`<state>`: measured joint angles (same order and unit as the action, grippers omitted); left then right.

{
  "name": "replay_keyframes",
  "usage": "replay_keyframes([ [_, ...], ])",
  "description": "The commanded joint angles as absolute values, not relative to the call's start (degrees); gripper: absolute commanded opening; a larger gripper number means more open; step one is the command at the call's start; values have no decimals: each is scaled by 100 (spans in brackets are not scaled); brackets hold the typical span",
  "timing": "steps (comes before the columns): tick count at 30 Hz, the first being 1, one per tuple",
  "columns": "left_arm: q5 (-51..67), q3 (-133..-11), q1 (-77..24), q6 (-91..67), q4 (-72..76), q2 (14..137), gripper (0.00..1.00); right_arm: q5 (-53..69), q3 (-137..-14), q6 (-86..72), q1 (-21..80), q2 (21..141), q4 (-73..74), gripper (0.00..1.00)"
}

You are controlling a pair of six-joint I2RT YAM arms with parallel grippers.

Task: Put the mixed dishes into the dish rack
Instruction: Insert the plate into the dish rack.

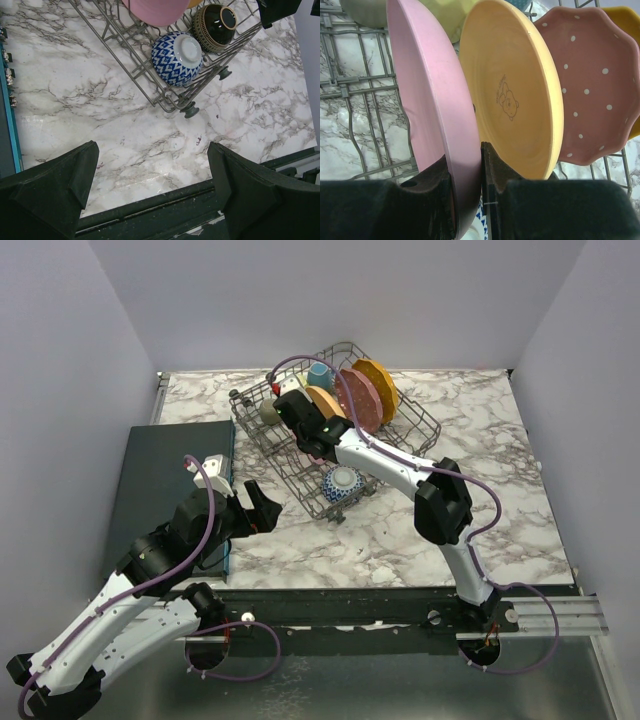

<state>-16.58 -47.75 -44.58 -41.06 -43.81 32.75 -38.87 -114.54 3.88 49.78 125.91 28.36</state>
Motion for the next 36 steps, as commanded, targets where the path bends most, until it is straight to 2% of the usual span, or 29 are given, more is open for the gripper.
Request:
replay_keyframes([
  [1, -1802, -4730, -4421, -4046, -4302, 3277, 99, -3742, -11373, 301, 4878, 12867, 2941, 0],
  [15, -1802, -4729, -4412, -4052, -4306, 3282, 99, -3732, -11196, 136, 4857, 12842, 3041, 1],
  [18, -1793, -4730, -4412, -4052, -4307, 3281, 99, -3735, -11149, 99, 4859, 12798, 3002, 11],
  [25, -1791, -4731, -4403, -4047, -4306, 3286, 99, -3679, -11189, 46, 4863, 12744, 3045, 18],
  [27, -1793, -4730, -4403, -4051, -4307, 3278, 99, -3661, -11191, 18, 4856, 12727, 3063, 24],
  [36, -1767, -4730, -4386, -4043, -4307, 3311, 99, -3643, -11256, 17, 4865, 12687, 3128, 42],
])
